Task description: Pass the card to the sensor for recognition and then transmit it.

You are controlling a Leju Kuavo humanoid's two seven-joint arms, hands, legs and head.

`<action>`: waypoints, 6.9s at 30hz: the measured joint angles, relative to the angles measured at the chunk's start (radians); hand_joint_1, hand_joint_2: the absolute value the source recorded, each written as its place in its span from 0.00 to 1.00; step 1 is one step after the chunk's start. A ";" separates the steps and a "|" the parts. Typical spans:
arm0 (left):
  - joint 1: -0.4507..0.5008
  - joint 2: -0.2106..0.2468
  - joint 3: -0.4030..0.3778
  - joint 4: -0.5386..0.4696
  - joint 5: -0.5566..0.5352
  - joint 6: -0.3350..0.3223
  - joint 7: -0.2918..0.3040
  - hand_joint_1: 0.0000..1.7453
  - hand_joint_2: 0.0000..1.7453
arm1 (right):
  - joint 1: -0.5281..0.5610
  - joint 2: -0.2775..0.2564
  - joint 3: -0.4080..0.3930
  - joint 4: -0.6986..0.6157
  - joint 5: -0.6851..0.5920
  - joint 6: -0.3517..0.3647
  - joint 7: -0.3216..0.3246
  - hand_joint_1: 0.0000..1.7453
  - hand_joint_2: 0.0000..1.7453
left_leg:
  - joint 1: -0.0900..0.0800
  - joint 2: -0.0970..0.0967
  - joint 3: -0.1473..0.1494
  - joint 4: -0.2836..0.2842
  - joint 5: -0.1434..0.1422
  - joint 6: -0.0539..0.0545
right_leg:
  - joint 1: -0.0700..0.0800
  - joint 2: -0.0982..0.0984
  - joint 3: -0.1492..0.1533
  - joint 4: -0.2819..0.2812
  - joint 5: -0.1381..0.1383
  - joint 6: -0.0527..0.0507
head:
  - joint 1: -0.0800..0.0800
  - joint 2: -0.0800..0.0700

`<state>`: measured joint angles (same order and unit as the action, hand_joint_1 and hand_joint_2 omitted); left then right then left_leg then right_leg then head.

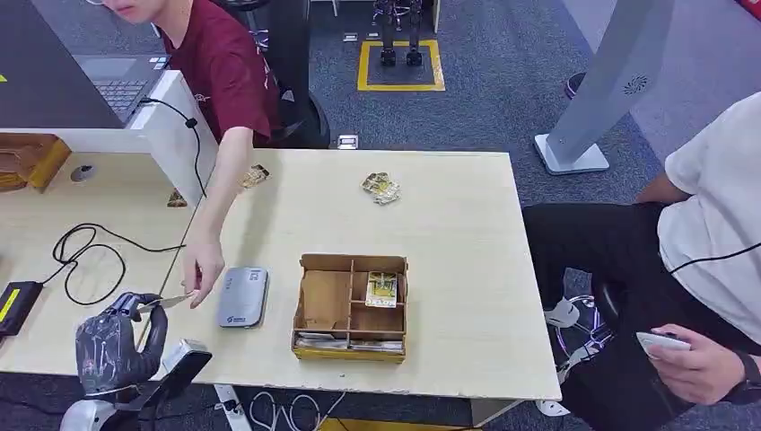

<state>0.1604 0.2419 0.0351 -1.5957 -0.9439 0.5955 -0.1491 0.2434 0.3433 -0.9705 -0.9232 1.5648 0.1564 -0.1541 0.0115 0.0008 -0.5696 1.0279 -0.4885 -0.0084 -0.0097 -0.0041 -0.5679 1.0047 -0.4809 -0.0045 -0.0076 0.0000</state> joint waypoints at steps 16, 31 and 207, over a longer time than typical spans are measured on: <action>-0.007 -0.023 0.000 -0.007 0.243 -0.168 -0.022 1.00 1.00 | 0.001 0.000 0.009 0.000 -0.024 0.001 0.024 0.00 0.00 | 0.000 0.000 0.000 0.000 0.000 0.000 | 0.000 0.000 0.000 0.000 0.000 0.000 | 0.000 0.000; -0.128 -0.087 -0.037 -0.018 0.630 -0.425 0.162 1.00 1.00 | 0.031 0.000 0.116 -0.026 -0.087 -0.006 0.087 0.00 0.00 | 0.000 0.000 0.001 0.000 0.000 0.000 | 0.000 0.001 0.000 0.000 0.000 0.000 | 0.000 0.000; -0.354 -0.079 -0.060 0.180 0.559 -0.237 -0.031 0.00 1.00 | -0.036 -0.079 0.141 0.175 0.000 -0.101 0.034 0.00 0.00 | 0.000 0.002 0.001 0.000 0.002 -0.002 | 0.000 0.003 -0.001 0.000 0.001 -0.001 | 0.000 0.000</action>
<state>-0.1936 0.1625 -0.0244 -1.4162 -0.3848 0.3584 -0.1801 0.2074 0.2644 -0.8297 -0.7481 1.5652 0.0550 -0.1202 0.0117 0.0029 -0.5689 1.0281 -0.4868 -0.0101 -0.0094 -0.0011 -0.5684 1.0050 -0.4798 -0.0057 -0.0072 0.0000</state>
